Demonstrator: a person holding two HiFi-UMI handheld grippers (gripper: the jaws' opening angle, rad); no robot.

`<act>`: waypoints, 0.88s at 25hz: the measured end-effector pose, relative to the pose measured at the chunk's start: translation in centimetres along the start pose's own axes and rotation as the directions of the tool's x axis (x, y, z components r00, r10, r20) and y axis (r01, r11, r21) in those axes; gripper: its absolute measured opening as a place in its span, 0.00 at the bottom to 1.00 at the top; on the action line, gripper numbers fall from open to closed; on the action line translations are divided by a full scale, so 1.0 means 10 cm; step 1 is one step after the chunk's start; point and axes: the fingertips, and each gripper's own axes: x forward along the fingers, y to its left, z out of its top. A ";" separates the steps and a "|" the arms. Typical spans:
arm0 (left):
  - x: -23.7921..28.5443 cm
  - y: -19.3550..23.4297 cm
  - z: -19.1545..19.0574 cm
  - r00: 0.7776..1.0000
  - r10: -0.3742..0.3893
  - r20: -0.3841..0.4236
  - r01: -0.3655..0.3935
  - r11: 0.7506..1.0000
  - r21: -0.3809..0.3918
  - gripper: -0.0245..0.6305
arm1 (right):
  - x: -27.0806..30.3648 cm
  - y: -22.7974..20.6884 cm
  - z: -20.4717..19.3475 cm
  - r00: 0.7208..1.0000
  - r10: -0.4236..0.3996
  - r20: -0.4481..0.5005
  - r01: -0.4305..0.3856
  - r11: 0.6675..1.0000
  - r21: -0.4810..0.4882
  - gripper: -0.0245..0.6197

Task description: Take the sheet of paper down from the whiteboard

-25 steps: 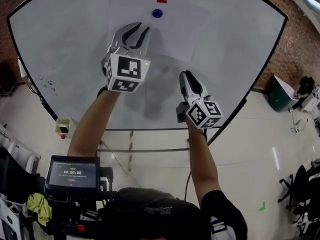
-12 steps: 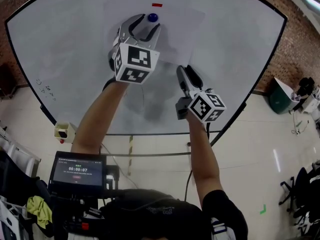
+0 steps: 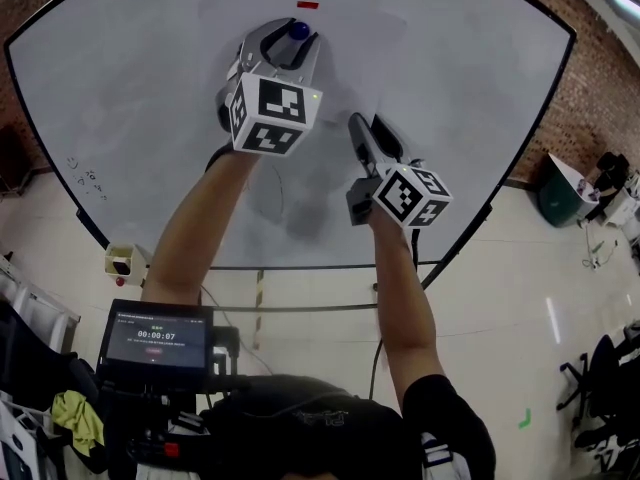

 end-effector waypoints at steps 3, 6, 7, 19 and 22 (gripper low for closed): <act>0.00 0.03 -0.03 1.000 0.011 -0.005 -0.011 1.000 -0.007 0.24 | 0.03 0.04 -0.01 1.000 0.010 -0.004 -0.010 1.000 0.003 0.24; 0.01 0.06 -0.04 1.000 0.016 -0.004 -0.016 1.000 -0.012 0.23 | 0.05 0.02 0.00 1.000 -0.001 0.008 0.001 1.000 -0.008 0.19; 0.01 0.06 -0.04 1.000 0.018 -0.002 -0.018 1.000 -0.017 0.23 | 0.05 0.02 0.00 1.000 -0.006 0.009 0.006 1.000 -0.012 0.17; -0.06 0.12 -0.04 0.999 0.024 0.037 -0.021 0.997 -0.070 0.22 | 0.00 0.12 0.05 0.999 0.003 0.043 -0.002 0.999 -0.039 0.06; -0.07 0.13 -0.03 0.998 0.015 0.065 -0.007 0.994 -0.113 0.22 | -0.04 0.14 0.05 0.999 0.004 0.040 -0.003 0.999 -0.037 0.06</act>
